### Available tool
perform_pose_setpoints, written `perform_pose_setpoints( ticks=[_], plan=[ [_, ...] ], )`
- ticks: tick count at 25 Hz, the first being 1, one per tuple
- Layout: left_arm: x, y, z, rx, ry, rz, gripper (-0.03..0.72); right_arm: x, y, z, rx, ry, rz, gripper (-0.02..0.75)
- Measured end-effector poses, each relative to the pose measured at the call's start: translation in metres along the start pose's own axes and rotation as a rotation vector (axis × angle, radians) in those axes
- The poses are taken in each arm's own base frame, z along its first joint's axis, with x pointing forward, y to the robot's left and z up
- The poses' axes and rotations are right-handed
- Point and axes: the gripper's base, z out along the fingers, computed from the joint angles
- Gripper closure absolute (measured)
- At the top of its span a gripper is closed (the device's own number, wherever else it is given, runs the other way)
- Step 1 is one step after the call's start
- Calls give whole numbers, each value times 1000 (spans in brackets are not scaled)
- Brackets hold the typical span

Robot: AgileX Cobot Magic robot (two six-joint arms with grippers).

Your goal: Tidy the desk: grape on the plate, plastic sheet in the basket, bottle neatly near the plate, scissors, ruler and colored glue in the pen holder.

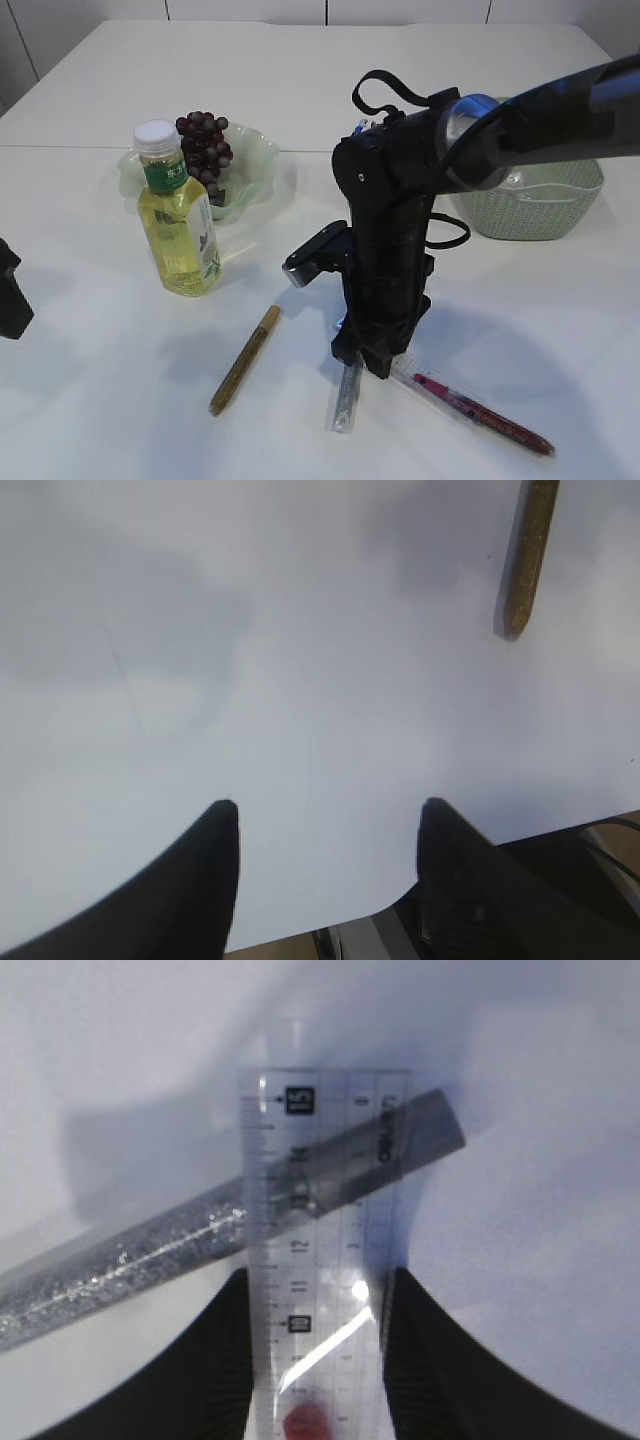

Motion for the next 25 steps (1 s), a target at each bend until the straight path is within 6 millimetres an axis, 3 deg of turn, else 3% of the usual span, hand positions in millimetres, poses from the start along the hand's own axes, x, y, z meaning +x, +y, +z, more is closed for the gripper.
perform_pose_setpoints(
  ticks=[12, 25],
  plan=[
    [0, 0, 0, 0, 0, 0, 273, 1, 0, 0, -3, 10, 10, 423],
    [0, 0, 0, 0, 0, 0, 273, 9, 1, -43, 24, -78, 7, 424]
  ],
)
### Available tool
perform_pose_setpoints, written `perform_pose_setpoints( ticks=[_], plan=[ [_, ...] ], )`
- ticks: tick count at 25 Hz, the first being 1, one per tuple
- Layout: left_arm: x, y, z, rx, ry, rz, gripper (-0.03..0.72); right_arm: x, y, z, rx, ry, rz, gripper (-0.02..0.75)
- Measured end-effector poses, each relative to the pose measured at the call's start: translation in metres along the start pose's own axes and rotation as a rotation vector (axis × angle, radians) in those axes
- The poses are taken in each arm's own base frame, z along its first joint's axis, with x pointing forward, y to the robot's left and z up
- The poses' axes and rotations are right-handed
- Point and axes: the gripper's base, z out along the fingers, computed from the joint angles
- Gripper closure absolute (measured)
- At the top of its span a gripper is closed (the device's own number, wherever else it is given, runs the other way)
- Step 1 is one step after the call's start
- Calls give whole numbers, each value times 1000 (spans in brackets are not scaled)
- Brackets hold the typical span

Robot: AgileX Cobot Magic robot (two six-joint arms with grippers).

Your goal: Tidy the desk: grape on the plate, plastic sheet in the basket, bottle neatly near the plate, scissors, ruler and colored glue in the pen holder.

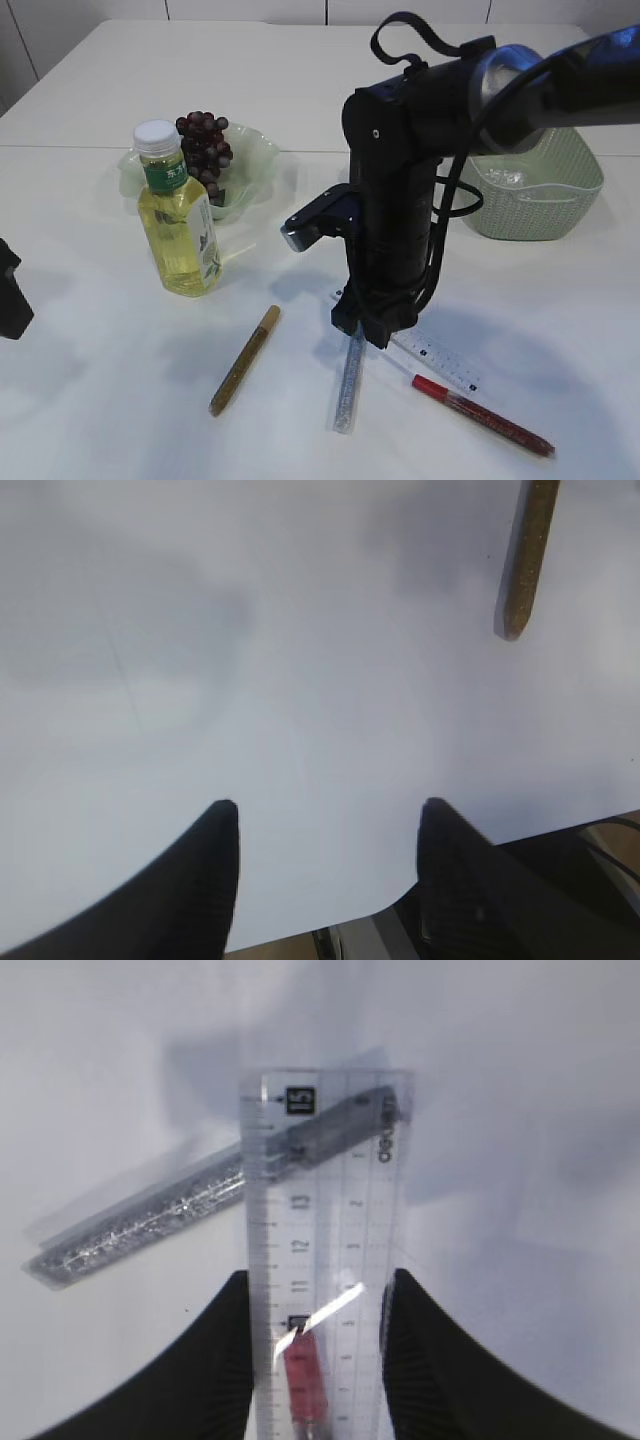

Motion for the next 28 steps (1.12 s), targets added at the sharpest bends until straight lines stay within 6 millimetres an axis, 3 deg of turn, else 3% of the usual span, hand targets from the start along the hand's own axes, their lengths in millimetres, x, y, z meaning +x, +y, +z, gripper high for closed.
perform_pose_setpoints(
  ticks=[4, 9, 17, 22, 28],
  plan=[
    [0, 0, 0, 0, 0, 0, 273, 7, -11, -21, -11, -57, 34, 428],
    [0, 0, 0, 0, 0, 0, 273, 22, -45, -49, -89, -182, 154, 429],
    [0, 0, 0, 2, 0, -1, 273, 31, -101, -87, -329, -564, 200, 429],
    [0, 0, 0, 3, 4, -2, 273, 34, -128, -104, -300, -770, 189, 429],
    [2, 0, 0, 2, 25, -2, 273, 27, -145, -118, -186, -983, 206, 430]
  ],
)
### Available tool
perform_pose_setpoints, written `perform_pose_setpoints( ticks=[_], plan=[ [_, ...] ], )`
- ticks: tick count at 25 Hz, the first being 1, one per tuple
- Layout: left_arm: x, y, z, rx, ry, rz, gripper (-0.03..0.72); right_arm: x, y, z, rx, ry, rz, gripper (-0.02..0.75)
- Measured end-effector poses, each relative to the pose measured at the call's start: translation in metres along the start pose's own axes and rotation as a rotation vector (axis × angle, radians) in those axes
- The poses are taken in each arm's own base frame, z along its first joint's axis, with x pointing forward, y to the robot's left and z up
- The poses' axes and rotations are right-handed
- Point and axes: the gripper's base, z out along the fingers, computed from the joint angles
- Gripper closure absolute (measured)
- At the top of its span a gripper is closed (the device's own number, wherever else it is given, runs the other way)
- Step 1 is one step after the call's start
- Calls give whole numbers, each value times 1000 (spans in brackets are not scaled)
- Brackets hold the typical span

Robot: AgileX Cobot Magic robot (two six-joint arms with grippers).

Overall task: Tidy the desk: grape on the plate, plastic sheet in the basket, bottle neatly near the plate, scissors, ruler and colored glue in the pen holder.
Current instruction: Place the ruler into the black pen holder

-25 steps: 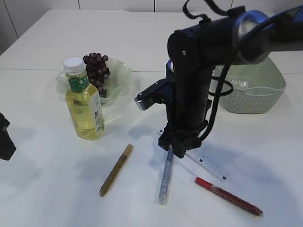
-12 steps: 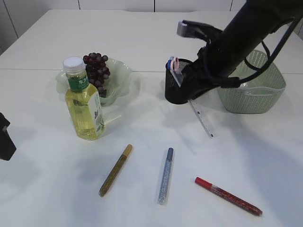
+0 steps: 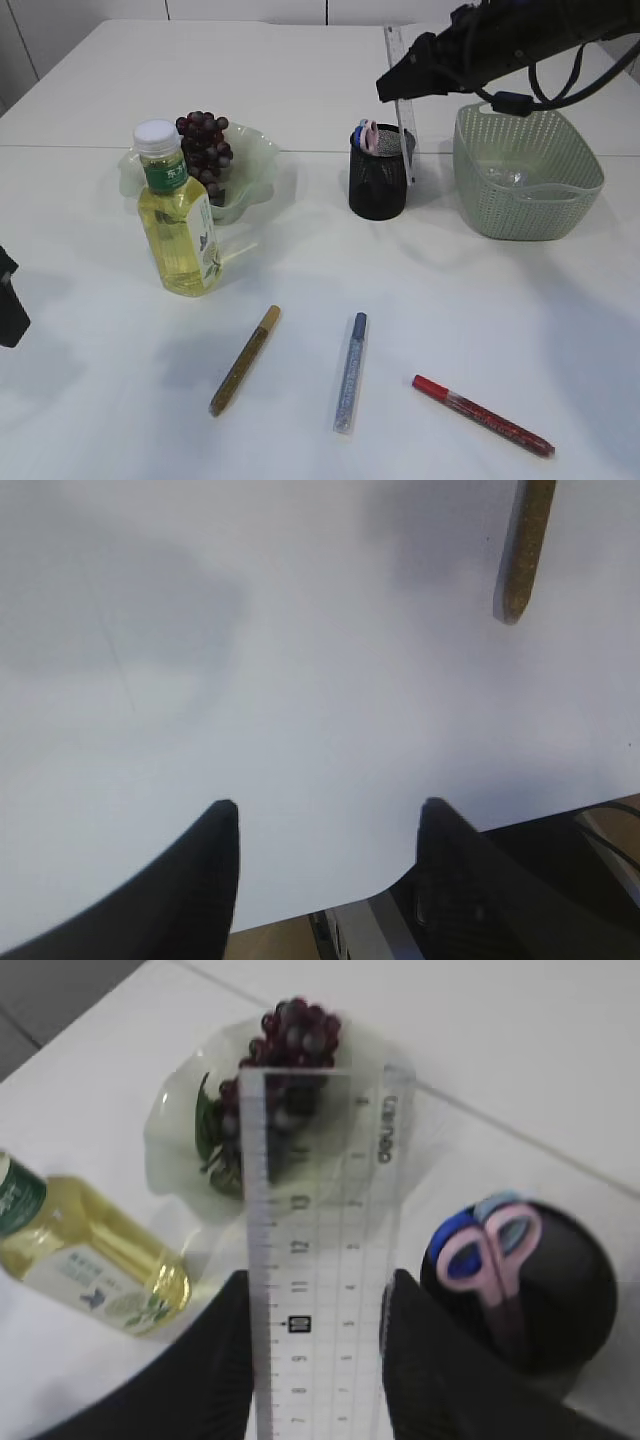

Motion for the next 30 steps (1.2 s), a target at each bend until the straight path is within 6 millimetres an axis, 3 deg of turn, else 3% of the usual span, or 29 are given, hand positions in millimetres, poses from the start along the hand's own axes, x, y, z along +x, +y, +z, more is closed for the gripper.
perform_pose_setpoints(
  ticks=[7, 12, 21, 30],
  plan=[
    [0, -1, 0, 7, 4, -4, 273, -24, -9, 0, 76, -293, -112, 430],
    [0, -1, 0, 10, 4, -6, 273, -22, -25, 17, 109, -430, -112, 430],
    [0, -1, 0, 12, 4, -7, 273, -11, -49, 45, 180, -425, -215, 430],
    [0, -1, 0, 12, 4, -7, 273, 16, -68, 75, 196, -355, -266, 430]
  ],
)
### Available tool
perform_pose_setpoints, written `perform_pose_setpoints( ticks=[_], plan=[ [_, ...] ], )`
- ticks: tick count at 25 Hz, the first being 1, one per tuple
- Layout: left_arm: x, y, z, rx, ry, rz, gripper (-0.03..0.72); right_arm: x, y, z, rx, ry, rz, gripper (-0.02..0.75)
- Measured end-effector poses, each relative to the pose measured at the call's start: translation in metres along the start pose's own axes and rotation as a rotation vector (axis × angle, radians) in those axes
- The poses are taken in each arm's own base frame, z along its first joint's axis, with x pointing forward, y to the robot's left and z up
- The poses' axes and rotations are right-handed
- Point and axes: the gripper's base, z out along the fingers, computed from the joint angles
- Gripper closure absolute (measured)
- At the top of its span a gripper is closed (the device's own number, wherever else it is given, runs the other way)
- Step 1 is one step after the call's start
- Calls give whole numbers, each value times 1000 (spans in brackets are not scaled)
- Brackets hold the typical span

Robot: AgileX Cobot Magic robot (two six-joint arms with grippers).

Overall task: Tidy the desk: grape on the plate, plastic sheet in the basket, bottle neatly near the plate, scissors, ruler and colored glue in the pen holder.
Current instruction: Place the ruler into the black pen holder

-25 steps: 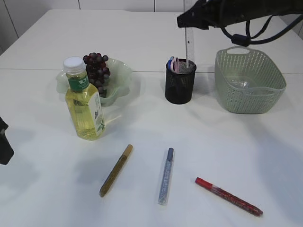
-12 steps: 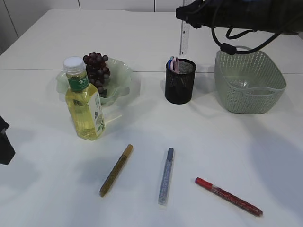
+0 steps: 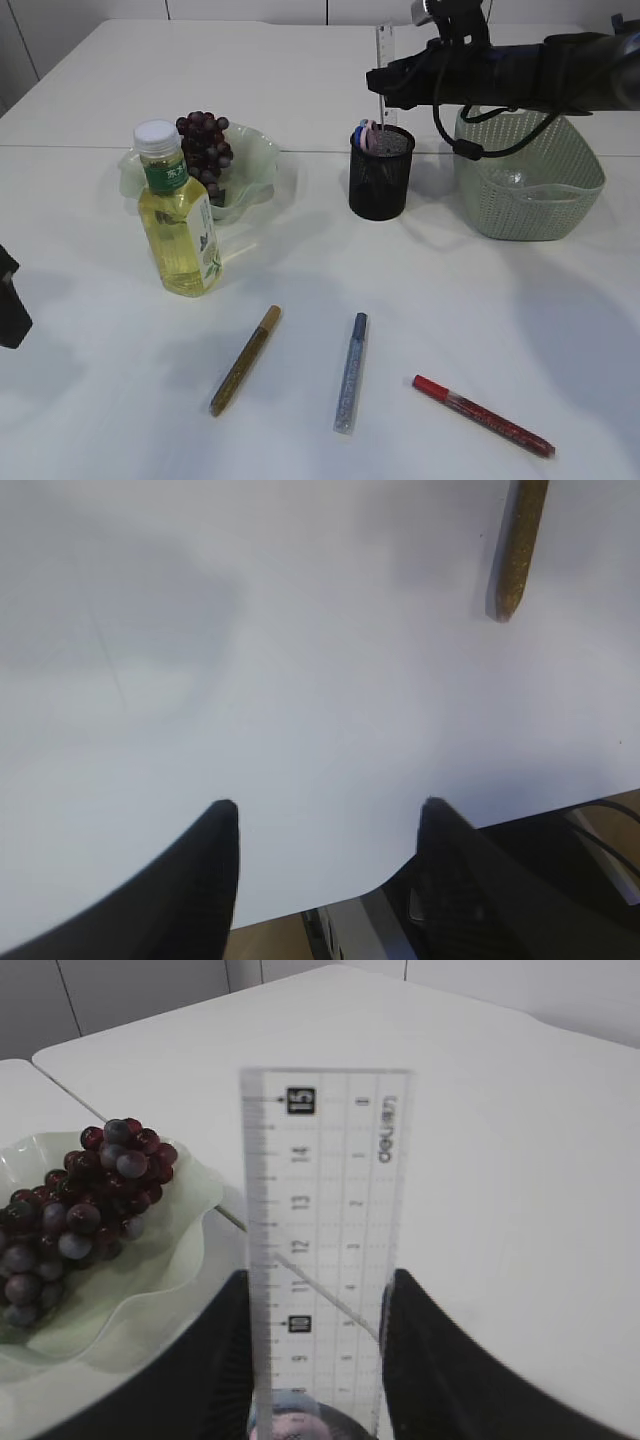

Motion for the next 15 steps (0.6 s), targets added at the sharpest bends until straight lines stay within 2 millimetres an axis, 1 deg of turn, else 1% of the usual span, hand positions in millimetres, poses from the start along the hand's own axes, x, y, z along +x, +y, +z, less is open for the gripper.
perform_pose_setpoints(
  ticks=[3, 4, 7, 8, 11, 15],
  plan=[
    [0, 0, 0, 0, 0, 0, 273, 5, -1, 2, 4, 9, 2, 410],
    [0, 0, 0, 0, 0, 0, 273, 6, -1, 2, 3, 11, 3, 391],
    [0, 0, 0, 0, 0, 0, 273, 7, -1, 2, 5, 13, 4, 298],
    [0, 0, 0, 0, 0, 0, 273, 7, -1, 2, 5, 13, 4, 281],
    [0, 0, 0, 0, 0, 0, 273, 7, -1, 2, 5, 13, 40, 262],
    [0, 0, 0, 0, 0, 0, 273, 4, -1, -1, 16, 47, 157, 256]
  ],
)
